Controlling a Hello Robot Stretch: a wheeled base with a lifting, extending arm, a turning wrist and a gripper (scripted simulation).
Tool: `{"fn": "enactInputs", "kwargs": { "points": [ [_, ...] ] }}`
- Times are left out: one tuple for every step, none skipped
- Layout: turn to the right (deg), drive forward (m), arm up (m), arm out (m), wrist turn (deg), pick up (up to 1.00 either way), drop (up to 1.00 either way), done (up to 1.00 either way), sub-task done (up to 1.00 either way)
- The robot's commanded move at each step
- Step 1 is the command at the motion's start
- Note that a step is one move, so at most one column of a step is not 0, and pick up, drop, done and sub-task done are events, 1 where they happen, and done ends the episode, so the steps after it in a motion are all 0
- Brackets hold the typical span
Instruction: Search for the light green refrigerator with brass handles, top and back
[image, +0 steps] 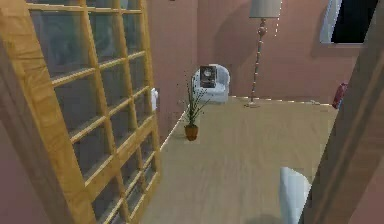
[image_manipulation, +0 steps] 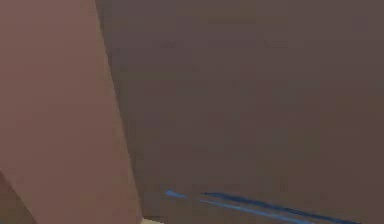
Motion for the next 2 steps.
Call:
{"fn": "enactInputs", "kwargs": {
  "points": [
    [0.0, 0.45, 0.00, 0.00, 0.0, 0.00, 0.00, 0.00, 0.00],
    [12.0, 0.00, 0.00, 0.00, 0.0, 0.00, 0.00, 0.00, 0.00]
  ]
}}
